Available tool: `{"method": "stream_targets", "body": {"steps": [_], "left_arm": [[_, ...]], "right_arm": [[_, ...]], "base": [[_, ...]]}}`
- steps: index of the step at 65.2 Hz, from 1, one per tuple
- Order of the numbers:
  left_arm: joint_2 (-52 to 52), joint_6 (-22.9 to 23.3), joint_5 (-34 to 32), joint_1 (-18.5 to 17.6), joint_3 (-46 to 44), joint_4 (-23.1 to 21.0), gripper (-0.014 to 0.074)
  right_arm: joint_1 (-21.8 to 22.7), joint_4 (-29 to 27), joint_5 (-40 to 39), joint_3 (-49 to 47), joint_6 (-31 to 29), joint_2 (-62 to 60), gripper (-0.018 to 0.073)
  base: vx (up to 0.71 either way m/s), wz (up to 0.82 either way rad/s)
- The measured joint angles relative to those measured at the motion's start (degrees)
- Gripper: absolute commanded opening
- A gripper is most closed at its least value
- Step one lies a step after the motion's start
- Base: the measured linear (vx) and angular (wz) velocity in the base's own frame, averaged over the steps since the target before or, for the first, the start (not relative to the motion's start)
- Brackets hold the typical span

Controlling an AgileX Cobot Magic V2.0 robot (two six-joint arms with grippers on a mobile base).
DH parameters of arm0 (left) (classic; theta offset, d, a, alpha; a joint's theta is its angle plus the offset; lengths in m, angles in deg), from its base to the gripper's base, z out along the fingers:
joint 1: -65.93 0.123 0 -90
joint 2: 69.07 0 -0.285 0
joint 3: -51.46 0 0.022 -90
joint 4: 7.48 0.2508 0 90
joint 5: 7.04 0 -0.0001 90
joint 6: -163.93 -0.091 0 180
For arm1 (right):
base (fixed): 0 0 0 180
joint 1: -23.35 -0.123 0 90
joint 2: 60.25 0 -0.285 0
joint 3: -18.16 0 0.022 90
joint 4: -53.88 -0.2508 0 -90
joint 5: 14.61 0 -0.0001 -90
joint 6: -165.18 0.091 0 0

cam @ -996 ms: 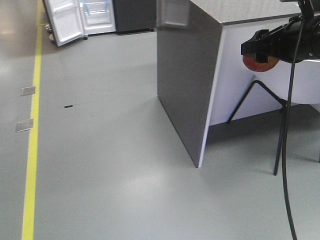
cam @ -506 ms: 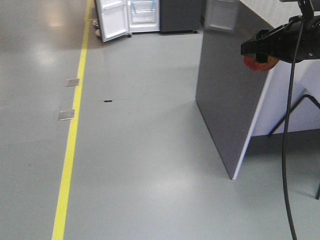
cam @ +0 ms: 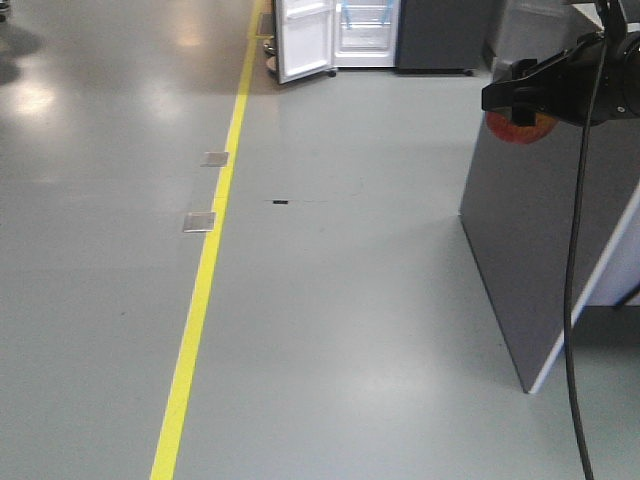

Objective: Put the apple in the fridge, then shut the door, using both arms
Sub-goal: 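Hold the apple in the right gripper while driving away from the counter, then hold the apple raised while driving toward the open white fridge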

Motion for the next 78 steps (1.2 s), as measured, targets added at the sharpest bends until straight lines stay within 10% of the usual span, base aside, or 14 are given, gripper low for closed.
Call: {"method": "stream_targets", "body": {"steps": [78], "left_arm": [[0.0,0.0,0.0,0.0,0.0,0.0,-0.0006]], "right_arm": [[0.0,0.0,0.0,0.0,0.0,0.0,0.0165]], "base": [[0.14,0.08]]}}
